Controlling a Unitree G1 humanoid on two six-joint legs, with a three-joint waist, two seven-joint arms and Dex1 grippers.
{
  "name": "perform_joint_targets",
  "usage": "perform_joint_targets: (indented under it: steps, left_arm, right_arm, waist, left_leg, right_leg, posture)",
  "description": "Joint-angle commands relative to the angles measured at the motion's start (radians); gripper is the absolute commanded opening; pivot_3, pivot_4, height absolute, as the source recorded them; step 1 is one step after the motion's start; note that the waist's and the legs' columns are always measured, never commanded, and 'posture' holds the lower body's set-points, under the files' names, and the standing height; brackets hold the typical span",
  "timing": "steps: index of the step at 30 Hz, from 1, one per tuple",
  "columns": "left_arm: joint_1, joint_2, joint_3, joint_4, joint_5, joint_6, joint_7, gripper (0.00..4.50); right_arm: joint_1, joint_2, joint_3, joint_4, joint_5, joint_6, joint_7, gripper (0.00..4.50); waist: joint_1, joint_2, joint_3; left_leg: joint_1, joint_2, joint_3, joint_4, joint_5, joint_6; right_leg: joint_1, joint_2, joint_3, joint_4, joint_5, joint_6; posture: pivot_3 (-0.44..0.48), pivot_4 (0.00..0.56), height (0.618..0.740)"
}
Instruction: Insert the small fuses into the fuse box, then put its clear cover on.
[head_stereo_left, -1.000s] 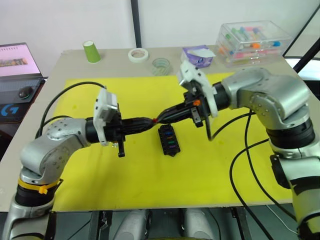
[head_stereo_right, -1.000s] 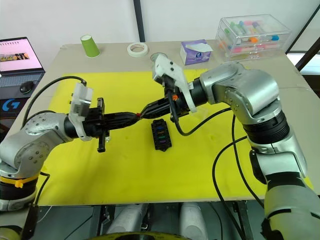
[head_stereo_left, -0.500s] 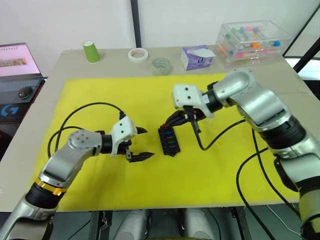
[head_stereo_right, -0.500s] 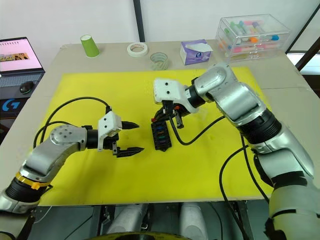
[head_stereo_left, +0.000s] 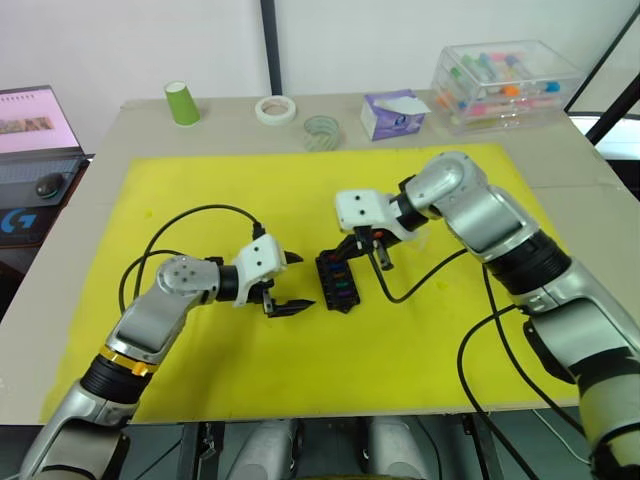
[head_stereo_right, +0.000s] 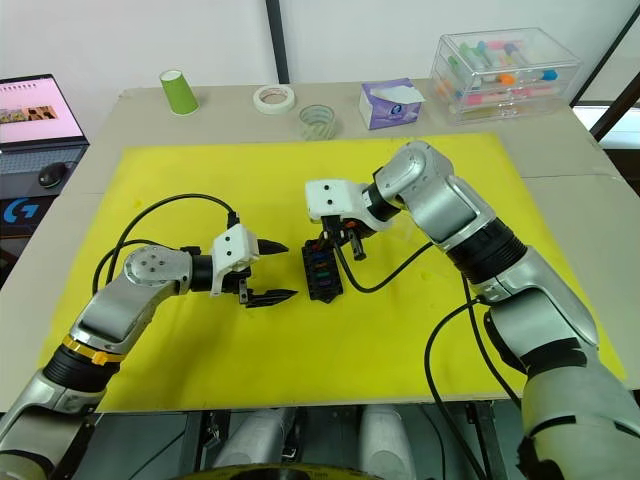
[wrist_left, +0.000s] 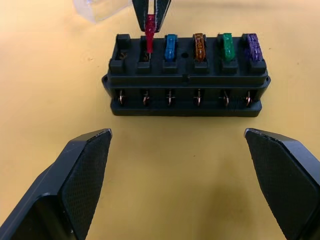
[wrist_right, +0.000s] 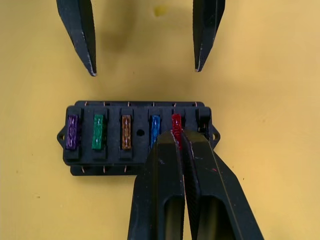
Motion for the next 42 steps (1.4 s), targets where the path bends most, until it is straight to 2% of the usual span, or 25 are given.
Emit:
perform_joint_targets:
  steps: [1, 42]
  left_arm:
    - [-0.021, -0.005, 0.008, -0.012, 0.008, -0.022, -0.011, 4.47]
    - [0.006, -0.007, 0.011, -0.037, 0.033, -0.017, -0.016, 4.47]
  right_arm:
    - [-0.037, 0.016, -0.031, 0.000, -0.020, -0.020, 0.009, 0.00]
    - [-0.065, 0.071, -0.053, 0.086, -0.070, -0.030, 0.074, 0.00]
  waist:
    - [0.000, 0.000, 0.000]
    - [-0.001, 0.000, 0.000]
  left_leg:
    - [0.000, 0.000, 0.000, 0.000, 0.000, 0.000]
    - [0.000, 0.000, 0.000, 0.000, 0.000, 0.000]
  right_leg:
    - [0.000, 0.000, 0.000, 0.000, 0.000, 0.000]
    - [0.000, 0.000, 0.000, 0.000, 0.000, 0.000]
  posture:
    - [0.000, 0.150, 0.740]
    - [0.000, 0.150, 0.740]
